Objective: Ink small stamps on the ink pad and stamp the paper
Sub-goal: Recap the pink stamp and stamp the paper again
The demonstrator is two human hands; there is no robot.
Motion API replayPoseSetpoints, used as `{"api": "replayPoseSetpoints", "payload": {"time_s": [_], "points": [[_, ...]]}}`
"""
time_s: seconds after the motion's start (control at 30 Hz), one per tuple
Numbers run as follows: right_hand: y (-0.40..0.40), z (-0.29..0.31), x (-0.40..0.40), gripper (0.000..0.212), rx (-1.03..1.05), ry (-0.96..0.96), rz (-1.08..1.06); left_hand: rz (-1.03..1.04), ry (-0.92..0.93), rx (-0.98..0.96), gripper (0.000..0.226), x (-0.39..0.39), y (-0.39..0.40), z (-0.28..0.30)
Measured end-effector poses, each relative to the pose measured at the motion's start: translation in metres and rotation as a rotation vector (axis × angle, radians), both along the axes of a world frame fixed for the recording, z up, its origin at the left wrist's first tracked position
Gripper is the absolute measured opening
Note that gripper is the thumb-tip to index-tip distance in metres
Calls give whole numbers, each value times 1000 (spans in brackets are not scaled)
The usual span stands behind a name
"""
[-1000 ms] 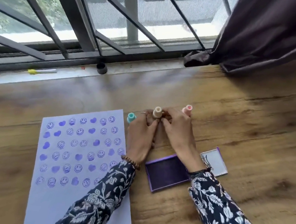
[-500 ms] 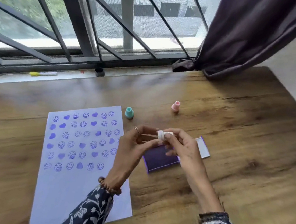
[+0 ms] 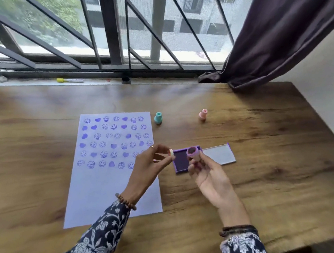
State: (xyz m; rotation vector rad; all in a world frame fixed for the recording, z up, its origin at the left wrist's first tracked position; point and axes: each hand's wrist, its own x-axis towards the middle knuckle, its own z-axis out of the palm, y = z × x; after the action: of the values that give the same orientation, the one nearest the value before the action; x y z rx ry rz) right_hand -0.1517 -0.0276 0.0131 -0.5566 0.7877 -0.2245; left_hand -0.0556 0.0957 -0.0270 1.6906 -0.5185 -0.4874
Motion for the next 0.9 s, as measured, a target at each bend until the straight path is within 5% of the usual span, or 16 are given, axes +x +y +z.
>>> {"api": "replayPoseSetpoints", "payload": {"time_s": [0.13, 0.3, 0.4, 0.5, 0.67, 0.9], "points": [[5, 11, 2, 8, -471, 162, 203, 24, 50, 51, 8, -3, 10, -12], [6, 40, 17, 6, -1480, 563, 272, 26, 242, -26, 6, -4, 13, -17], [16, 27, 27, 14, -1790, 697, 365, 46, 253, -44, 7, -3, 11, -17], [26, -8, 28, 18, -1864, 786, 685, 61, 267, -47, 8, -1, 10, -19], [9, -13, 32, 13, -1626, 766, 783, 5, 176, 34, 11, -3, 25, -22], [50, -16, 6, 12, -1285, 575, 306, 55, -213, 182, 14, 9, 89, -20]]}}
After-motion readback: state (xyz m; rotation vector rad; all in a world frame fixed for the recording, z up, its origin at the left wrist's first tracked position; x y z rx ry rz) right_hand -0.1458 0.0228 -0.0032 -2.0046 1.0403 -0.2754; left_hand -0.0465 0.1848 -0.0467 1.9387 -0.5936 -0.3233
